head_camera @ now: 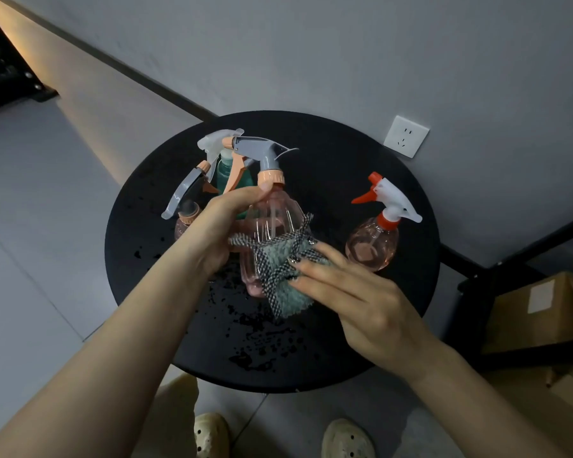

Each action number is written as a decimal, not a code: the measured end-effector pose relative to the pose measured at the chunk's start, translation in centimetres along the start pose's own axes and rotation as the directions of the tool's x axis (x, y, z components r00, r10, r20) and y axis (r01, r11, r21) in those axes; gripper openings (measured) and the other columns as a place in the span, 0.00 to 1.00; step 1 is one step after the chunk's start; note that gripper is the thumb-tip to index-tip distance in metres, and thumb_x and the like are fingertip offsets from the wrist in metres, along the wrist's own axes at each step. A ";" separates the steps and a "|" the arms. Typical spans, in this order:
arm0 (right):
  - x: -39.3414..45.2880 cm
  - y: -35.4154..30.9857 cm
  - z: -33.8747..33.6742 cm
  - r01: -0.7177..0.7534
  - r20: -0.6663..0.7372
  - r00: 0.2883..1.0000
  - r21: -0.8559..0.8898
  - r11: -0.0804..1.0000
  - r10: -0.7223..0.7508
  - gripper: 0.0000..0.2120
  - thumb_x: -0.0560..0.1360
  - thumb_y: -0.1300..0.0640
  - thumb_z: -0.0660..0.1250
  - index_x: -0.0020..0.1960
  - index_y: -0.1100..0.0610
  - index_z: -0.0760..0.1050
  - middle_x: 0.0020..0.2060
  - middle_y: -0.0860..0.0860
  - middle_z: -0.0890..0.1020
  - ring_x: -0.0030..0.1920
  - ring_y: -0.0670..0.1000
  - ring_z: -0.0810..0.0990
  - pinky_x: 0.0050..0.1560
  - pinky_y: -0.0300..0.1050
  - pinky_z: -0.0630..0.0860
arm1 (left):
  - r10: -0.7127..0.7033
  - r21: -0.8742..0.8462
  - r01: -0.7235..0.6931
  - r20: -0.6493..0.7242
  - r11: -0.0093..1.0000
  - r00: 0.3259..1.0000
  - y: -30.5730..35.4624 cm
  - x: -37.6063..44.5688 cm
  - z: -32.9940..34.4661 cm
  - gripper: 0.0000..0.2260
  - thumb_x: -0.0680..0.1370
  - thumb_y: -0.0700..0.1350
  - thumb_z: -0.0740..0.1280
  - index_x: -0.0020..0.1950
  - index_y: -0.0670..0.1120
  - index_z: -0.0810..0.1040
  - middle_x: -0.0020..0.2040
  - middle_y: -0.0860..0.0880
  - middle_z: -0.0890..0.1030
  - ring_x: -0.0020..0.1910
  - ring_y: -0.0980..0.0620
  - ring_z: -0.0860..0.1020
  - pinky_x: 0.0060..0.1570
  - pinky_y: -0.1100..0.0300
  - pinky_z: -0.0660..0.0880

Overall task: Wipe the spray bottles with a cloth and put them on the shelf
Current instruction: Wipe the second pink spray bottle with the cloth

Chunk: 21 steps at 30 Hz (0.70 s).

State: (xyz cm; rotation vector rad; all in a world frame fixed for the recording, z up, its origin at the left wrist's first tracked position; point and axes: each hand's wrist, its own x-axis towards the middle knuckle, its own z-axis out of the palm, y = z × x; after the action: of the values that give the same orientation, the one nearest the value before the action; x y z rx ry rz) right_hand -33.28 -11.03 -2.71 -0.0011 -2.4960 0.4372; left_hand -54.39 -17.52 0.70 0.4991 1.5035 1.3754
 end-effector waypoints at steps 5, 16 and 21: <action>0.7 0.1 0.0 -0.053 -0.015 0.999 -0.019 0.998 0.053 0.25 0.73 0.77 0.58 0.66 0.59 0.70 0.64 0.54 0.75 0.69 0.58 0.68 0.67 0.49 0.70 | -0.011 0.011 0.010 0.042 1.000 0.999 -0.1 -0.4 0.6 0.12 0.70 0.54 0.69 0.45 0.48 0.83 0.52 0.42 0.82 0.52 0.41 0.78 0.61 0.43 0.71; 3.1 1.4 0.0 -0.230 0.000 0.973 0.078 0.970 0.230 0.25 0.75 0.72 0.56 0.70 0.58 0.67 0.67 0.46 0.67 0.71 0.52 0.65 0.71 0.39 0.59 | 0.025 0.053 -0.026 0.032 0.998 0.999 -0.7 -0.2 1.4 0.08 0.77 0.47 0.62 0.47 0.46 0.80 0.46 0.45 0.81 0.48 0.43 0.78 0.49 0.50 0.75; 1.1 1.0 -0.3 0.045 0.094 0.995 -0.115 0.992 -0.034 0.23 0.75 0.72 0.60 0.69 0.60 0.67 0.68 0.51 0.67 0.72 0.59 0.64 0.67 0.53 0.69 | 0.041 0.089 -0.050 0.102 0.995 0.994 -0.4 -0.4 0.7 0.23 0.69 0.57 0.68 0.55 0.40 0.78 0.54 0.37 0.80 0.51 0.38 0.78 0.58 0.44 0.71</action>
State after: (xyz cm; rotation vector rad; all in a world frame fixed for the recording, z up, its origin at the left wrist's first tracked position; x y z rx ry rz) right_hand -34.12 -9.92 -2.19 0.0219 -2.6038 0.2791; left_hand -53.49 -17.59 0.60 0.6541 1.4856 1.3017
